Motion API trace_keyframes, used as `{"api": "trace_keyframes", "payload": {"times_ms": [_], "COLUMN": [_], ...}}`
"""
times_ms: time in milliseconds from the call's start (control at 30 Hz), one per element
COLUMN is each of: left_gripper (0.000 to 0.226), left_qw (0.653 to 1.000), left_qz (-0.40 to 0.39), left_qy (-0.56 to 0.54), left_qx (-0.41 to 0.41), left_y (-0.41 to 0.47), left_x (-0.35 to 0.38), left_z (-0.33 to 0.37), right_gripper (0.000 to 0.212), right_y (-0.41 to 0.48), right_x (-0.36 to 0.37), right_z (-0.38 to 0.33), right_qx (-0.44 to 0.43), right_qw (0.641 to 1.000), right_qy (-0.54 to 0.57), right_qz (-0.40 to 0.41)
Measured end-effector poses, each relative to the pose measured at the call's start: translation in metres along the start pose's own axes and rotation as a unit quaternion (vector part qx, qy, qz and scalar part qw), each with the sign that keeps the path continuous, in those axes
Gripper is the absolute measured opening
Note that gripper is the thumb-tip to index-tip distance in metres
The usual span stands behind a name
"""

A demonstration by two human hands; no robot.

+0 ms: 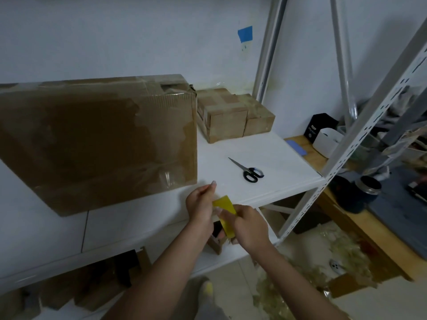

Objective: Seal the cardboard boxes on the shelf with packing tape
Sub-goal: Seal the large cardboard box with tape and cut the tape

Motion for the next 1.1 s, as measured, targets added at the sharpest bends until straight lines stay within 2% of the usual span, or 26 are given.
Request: {"api": "trace_keyframes", "payload": {"times_ms": [100, 200, 300, 400, 467, 500, 600, 667, 767, 867, 933, 967, 1033, 1100], "left_gripper": [0.009, 0.013, 0.015, 0.011, 0.011, 0.011, 0.013, 0.014, 0.016, 0.02, 0.02, 0.02, 0.019, 0.018], "left_qw": [0.999, 0.992, 0.975, 0.97, 0.974, 0.976, 0.981, 0.978, 0.968, 0.932, 0.9, 0.887, 0.864, 0.831], "left_qz": [0.009, -0.029, -0.064, -0.083, -0.075, -0.069, -0.048, -0.049, -0.06, -0.055, -0.027, -0.006, 0.047, 0.094], "left_qy": [0.0, 0.07, 0.15, 0.151, 0.138, 0.125, 0.092, 0.11, 0.152, 0.256, 0.313, 0.331, 0.362, 0.397], "left_qx": [0.034, 0.099, 0.152, 0.169, 0.164, 0.163, 0.164, 0.173, 0.189, 0.251, 0.303, 0.321, 0.347, 0.378], "left_y": [0.0, 0.004, 0.012, 0.013, 0.013, 0.013, 0.01, 0.008, 0.008, 0.01, 0.008, 0.006, 0.0, -0.004], "left_x": [-0.002, -0.008, -0.015, -0.014, -0.014, -0.014, -0.019, -0.022, -0.024, -0.024, -0.023, -0.022, -0.021, -0.022], "left_z": [0.002, -0.003, -0.007, -0.007, -0.006, -0.006, -0.003, -0.005, -0.009, -0.012, -0.014, -0.014, -0.015, -0.017], "right_gripper": [0.036, 0.02, 0.024, 0.04, 0.035, 0.03, 0.024, 0.021, 0.023, 0.023, 0.04, 0.041, 0.031, 0.032], "right_y": [0.003, 0.009, 0.01, 0.015, 0.017, 0.016, 0.016, 0.018, 0.021, 0.024, 0.028, 0.029, 0.027, 0.024], "right_x": [0.002, 0.004, 0.003, 0.01, 0.012, 0.012, 0.019, 0.024, 0.025, 0.024, 0.025, 0.023, 0.019, 0.019], "right_z": [0.008, 0.018, 0.023, 0.028, 0.027, 0.024, 0.02, 0.021, 0.026, 0.036, 0.039, 0.038, 0.033, 0.032], "right_qx": [0.063, 0.102, 0.121, 0.124, 0.11, 0.098, 0.13, 0.144, 0.183, 0.221, 0.223, 0.222, 0.201, 0.192], "right_qw": [0.987, 0.951, 0.945, 0.962, 0.976, 0.975, 0.946, 0.924, 0.91, 0.921, 0.93, 0.936, 0.941, 0.939], "right_qy": [0.145, 0.283, 0.293, 0.232, 0.186, 0.201, 0.285, 0.33, 0.336, 0.299, 0.28, 0.267, 0.271, 0.284], "right_qz": [-0.039, -0.066, -0.084, -0.071, -0.03, -0.018, -0.086, -0.129, -0.158, -0.114, -0.078, -0.057, -0.032, -0.023]}}
Point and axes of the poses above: each hand's wrist, its own y-axis towards the middle knuckle, its own x-axis out of the palm, z = x × y, the point moved 3 cm from there along y, towards the middle knuckle, and after that the axes turned 2 degrees about y, right-handed, at the moved point
